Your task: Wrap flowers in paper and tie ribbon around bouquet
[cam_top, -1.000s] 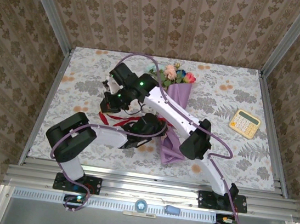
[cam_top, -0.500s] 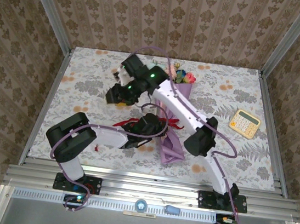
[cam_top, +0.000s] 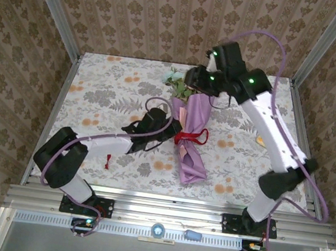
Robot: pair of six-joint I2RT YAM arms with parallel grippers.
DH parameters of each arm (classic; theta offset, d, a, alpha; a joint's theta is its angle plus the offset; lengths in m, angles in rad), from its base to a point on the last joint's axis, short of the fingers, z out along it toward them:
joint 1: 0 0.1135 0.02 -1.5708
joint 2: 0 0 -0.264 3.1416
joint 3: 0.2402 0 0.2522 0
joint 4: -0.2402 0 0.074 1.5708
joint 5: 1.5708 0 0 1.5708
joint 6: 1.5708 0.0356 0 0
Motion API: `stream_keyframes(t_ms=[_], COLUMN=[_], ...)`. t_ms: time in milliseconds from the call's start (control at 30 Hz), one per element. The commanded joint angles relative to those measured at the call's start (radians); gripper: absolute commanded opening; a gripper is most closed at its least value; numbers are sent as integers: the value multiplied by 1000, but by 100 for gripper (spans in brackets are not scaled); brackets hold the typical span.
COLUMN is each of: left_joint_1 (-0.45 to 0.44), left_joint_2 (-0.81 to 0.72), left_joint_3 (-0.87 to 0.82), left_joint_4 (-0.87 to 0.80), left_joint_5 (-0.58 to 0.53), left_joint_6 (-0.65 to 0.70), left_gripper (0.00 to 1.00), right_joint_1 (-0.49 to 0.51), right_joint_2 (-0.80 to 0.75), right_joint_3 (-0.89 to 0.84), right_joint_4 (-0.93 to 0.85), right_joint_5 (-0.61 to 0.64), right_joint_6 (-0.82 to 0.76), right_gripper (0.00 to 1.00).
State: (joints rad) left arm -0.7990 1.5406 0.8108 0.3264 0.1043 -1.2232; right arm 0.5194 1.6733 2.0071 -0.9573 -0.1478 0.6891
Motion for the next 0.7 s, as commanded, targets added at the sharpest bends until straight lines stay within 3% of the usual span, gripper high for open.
stream_keyframes(t_ms=[0,167,300,500,667], left_joint_1=[61,167,242,311,369], left_joint_2=[-24,-12,-7,39,78], left_joint_3=[35,67,79,106,73], left_joint_4=[-77,-127,-161,-172,-91], left_joint_5=[141,285,354,447,473], left_joint_6=[-126,-242,-313,-366,-438], left_gripper=[0,0,0,0,0], right_joint_1=[19,161,322,490,547], right_joint_2=[-114,-252,-255,-47,164], right_joint_3=[-241,-602,-778,-751,-666], right_joint_4=[120,272,464,524,606], right_joint_5=[174,321,399,469,537], right_joint_6=[68,134,165,206,253], right_gripper=[43,43,45,47,53])
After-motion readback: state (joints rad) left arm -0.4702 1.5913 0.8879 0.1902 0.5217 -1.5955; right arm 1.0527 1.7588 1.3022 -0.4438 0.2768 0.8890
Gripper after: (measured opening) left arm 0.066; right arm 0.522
